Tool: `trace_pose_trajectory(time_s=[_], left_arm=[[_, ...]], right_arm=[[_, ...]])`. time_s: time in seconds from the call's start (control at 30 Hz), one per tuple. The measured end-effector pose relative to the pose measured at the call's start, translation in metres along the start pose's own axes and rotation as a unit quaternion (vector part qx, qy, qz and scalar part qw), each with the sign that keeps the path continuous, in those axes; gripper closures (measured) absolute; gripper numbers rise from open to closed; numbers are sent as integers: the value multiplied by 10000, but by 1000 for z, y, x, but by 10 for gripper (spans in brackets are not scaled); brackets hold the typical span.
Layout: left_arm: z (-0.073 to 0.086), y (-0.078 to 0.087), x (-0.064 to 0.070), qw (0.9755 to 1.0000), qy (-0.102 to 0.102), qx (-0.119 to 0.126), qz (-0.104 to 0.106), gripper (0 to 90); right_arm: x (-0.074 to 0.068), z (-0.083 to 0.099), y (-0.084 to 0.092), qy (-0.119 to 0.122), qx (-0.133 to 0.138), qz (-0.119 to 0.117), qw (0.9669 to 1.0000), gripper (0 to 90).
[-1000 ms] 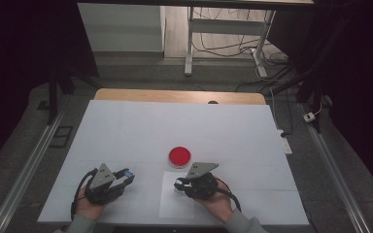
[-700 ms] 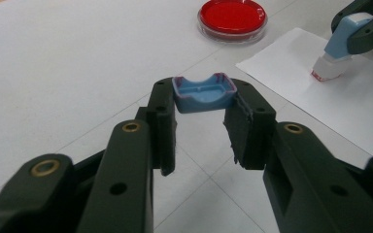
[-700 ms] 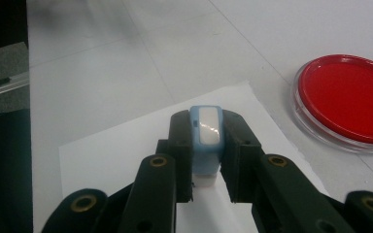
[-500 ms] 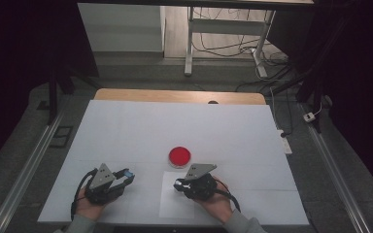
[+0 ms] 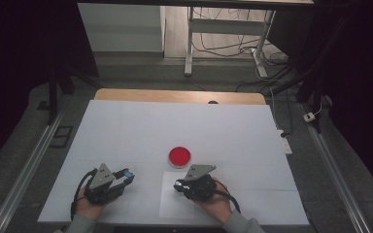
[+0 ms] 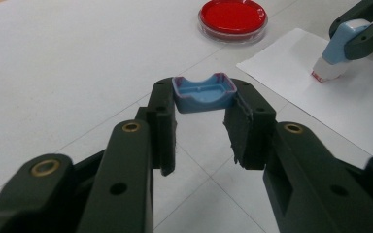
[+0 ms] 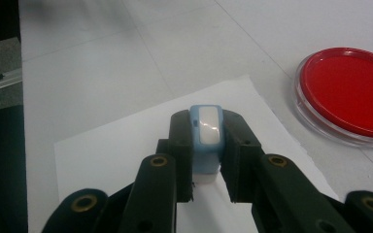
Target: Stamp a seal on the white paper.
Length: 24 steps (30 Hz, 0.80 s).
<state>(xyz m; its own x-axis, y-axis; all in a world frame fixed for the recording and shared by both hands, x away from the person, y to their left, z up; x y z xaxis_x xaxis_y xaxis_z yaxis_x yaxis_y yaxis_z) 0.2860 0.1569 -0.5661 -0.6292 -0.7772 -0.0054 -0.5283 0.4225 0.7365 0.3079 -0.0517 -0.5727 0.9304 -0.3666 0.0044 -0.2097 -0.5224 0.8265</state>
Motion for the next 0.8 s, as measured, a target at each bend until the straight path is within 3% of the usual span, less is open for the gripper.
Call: trace_pose_trajectory(time_s=[0.8], left_arm=[[-1, 0, -1, 10000, 25, 13, -15, 650]], right_arm=[[0, 2, -1, -61, 77, -56, 9999, 756]])
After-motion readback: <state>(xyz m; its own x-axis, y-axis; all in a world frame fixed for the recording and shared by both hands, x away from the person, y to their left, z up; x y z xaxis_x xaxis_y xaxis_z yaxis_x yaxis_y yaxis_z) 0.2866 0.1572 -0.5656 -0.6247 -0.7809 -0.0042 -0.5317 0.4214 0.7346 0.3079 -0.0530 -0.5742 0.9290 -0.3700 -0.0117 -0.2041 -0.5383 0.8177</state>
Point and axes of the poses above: each handheld gripper's, and its own axes: y roughly backward along the jaws, z roughly out of its underside, x roughly to its right, the point moved 9 cm from there along -y, roughly forward along the jaws, and after that the axes turned 14 degrees about -x, right-handed, at the moved point
